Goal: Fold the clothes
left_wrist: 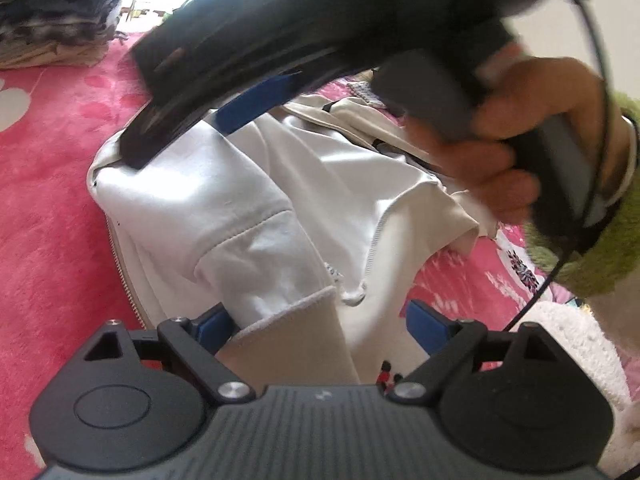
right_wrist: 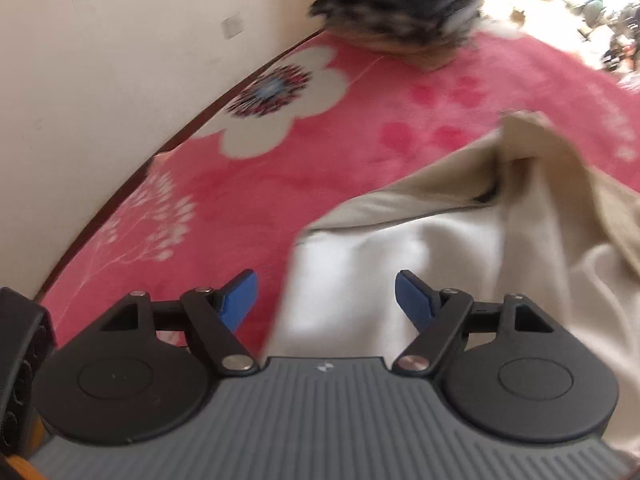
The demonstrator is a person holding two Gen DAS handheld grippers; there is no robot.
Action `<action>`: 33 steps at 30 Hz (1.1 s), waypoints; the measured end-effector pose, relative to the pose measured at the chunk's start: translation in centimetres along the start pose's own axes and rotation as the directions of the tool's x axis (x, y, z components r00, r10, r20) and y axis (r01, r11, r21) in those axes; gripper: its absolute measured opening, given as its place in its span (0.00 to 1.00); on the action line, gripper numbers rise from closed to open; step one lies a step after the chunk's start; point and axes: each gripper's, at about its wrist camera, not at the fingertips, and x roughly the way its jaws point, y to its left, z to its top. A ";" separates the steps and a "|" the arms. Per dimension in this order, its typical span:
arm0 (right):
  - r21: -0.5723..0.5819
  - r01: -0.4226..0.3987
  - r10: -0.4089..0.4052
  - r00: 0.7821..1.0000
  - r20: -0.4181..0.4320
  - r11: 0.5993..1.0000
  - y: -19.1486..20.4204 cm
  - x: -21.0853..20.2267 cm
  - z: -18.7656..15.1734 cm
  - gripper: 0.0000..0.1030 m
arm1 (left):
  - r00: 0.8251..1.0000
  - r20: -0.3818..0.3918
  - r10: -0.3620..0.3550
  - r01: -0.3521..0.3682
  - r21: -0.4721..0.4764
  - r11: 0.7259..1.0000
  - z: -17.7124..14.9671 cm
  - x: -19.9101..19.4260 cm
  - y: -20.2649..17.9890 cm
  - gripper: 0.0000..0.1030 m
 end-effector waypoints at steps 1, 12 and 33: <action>-0.027 0.020 -0.021 1.000 -0.013 0.999 0.3 1.1 0.1 0.73 | 1.000 0.002 0.004 -0.004 0.010 1.000 0.0 0.0 -0.2 0.89; 0.234 -0.160 0.126 0.980 0.154 0.959 -6.8 1.2 -3.2 0.05 | 0.998 0.031 -0.050 0.053 -0.124 0.991 2.0 -3.9 2.0 0.87; 0.803 -0.498 -0.098 0.827 0.553 0.327 -24.5 -7.5 -27.0 0.28 | 0.967 -0.140 0.212 -0.202 0.085 0.976 1.8 1.0 1.8 0.89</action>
